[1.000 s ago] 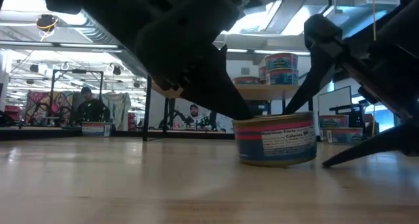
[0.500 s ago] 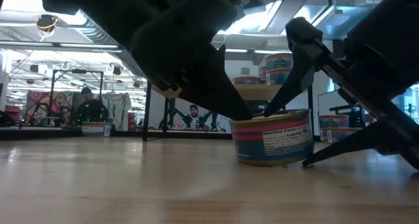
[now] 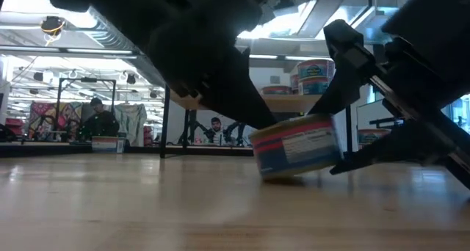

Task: Stack canned seafood by type on shelf
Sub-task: Stack the blue pink tuna can on top of the blue pink tuna can on the shelf

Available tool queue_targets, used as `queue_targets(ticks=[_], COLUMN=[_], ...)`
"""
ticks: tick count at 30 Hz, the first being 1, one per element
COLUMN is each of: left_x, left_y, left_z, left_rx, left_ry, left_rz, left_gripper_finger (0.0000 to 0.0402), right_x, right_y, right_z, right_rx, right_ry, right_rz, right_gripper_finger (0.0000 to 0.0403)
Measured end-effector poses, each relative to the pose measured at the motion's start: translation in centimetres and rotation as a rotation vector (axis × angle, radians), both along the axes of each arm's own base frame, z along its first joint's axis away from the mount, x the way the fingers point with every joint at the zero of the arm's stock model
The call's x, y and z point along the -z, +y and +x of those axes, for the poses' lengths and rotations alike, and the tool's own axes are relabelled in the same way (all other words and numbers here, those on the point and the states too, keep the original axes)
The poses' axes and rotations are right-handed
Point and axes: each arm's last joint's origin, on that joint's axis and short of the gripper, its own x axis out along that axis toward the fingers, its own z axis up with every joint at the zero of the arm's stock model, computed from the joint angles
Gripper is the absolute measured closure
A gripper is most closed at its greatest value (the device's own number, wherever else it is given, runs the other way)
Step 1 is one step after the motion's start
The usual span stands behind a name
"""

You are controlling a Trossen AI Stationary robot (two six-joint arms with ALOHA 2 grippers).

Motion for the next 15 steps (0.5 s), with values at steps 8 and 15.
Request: queue_targets(ticks=[8, 15], left_x=[-3.7, -4.8], left_y=[0.0, 0.5], left_z=[-0.9, -1.8], left_rx=[0.036, 0.005], left_ry=[-0.035, 0.011], left_rz=[-0.034, -0.016], left_gripper_finger=[0.0394, 0.0394], right_x=[-1.0, -1.0], right_y=[-0.3, -0.7], right_z=[0.2, 0.3], right_rx=[0.084, 0.117], right_ry=[-0.065, -0.075], right_rz=[0.093, 0.1], right_gripper_finger=[0.019, 0.019])
